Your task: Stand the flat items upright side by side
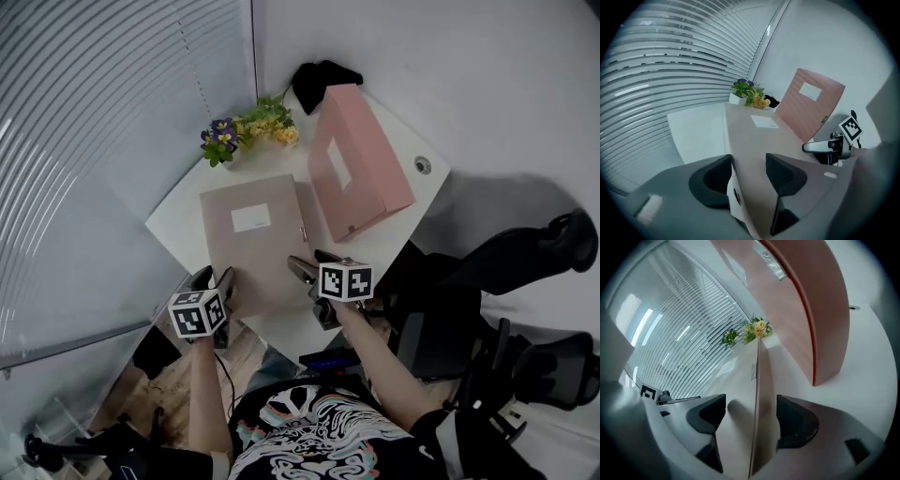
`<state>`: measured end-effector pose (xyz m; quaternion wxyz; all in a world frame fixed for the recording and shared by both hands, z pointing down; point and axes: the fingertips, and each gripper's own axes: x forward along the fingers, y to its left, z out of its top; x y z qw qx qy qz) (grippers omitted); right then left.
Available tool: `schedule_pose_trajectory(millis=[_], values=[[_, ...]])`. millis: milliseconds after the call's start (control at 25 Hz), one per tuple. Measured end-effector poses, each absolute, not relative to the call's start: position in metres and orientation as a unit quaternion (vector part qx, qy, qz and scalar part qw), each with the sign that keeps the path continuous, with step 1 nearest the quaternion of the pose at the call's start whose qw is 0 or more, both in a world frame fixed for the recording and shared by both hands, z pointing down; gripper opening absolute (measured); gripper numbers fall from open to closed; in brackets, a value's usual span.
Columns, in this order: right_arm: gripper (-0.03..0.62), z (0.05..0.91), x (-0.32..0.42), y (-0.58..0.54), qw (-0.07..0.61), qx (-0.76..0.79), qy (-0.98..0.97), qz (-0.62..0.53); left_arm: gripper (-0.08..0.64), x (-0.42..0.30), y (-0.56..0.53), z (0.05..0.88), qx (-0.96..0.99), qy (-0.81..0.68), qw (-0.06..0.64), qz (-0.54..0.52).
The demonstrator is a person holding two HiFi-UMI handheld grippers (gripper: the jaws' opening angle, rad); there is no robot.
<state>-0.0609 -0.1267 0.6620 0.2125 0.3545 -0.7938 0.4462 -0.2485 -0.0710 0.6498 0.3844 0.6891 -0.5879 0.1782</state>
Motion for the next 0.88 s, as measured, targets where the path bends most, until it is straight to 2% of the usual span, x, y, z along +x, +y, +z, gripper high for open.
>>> schedule_pose_trajectory(millis=[80,200,440,640,880], values=[[0.342,0.667,-0.059,-0.122,0.203,0.352,-0.788,0.462,0.229,-0.247,-0.07,0.652,0.696,-0.581,0.382,0.18],[0.318,0.67,-0.062,-0.12,0.19,0.343,-0.782,0.485,0.233,-0.247,-0.071,0.653,0.702,-0.575,0.382,0.176],[0.296,0.657,-0.064,-0.112,0.197,0.333,-0.783,0.486,0.231,-0.252,-0.07,0.654,0.707,-0.569,0.391,0.151],[0.281,0.623,-0.066,-0.115,0.133,0.345,-0.788,0.492,0.222,-0.258,-0.07,0.654,0.706,-0.557,0.422,0.116],[0.282,0.585,-0.074,-0.11,0.09,0.342,-0.802,0.481,0.215,-0.268,-0.068,0.651,0.692,-0.567,0.438,0.081]])
